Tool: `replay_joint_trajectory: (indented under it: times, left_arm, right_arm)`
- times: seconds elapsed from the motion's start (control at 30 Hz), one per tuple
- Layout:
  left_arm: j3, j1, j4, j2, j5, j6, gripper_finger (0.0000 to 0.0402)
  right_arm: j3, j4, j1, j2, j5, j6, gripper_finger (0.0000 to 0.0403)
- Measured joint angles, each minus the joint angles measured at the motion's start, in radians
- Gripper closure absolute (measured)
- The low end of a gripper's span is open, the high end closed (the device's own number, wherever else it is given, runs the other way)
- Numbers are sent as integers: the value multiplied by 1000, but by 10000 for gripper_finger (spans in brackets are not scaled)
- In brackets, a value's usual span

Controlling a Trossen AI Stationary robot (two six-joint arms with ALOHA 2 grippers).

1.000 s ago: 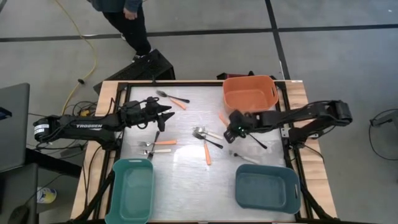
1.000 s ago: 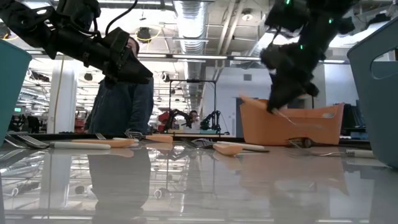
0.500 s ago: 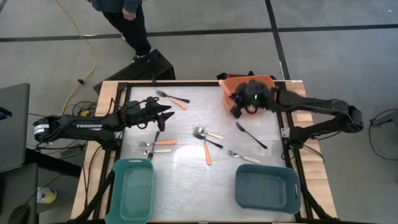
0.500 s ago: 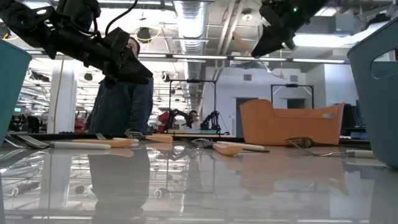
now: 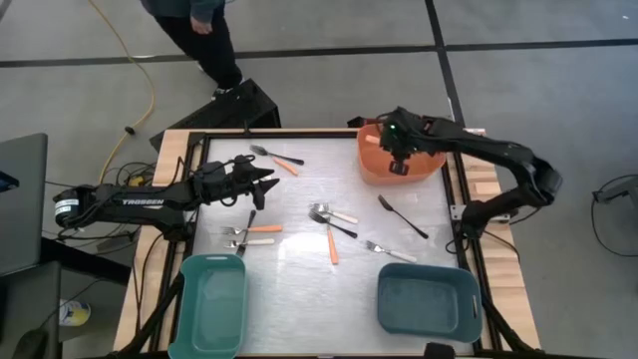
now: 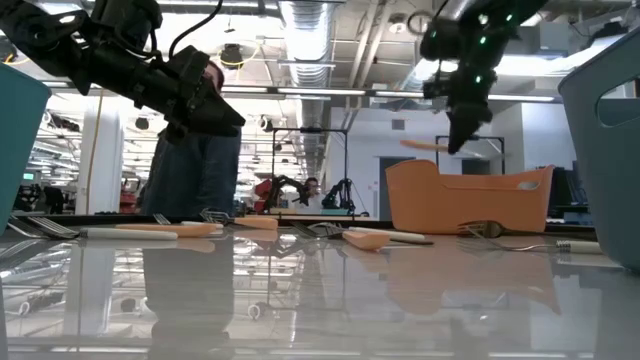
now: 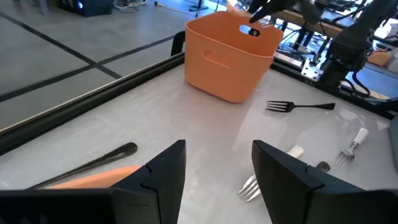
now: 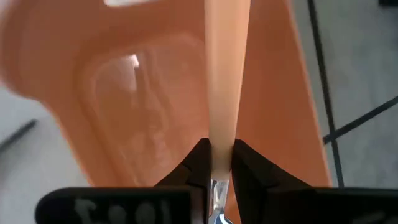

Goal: Sort silverware by color (type)
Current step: Put the orange fork into the orange bin, then put the black fork into the blue bin

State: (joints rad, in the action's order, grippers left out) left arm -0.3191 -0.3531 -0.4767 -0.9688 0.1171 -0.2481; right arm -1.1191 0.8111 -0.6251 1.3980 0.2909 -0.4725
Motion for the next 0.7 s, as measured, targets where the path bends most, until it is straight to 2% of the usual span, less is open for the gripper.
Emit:
replay_joint_trajectory:
  times: [0.33, 0.7]
  left_arm:
    - [0, 0, 1, 0, 8, -25, 233]
    - [0, 0, 25, 0, 10, -54, 233]
  right_arm:
    - [0, 2, -34, 173, 16, -59, 309]
    - [0, 8, -30, 170, 27, -58, 236]
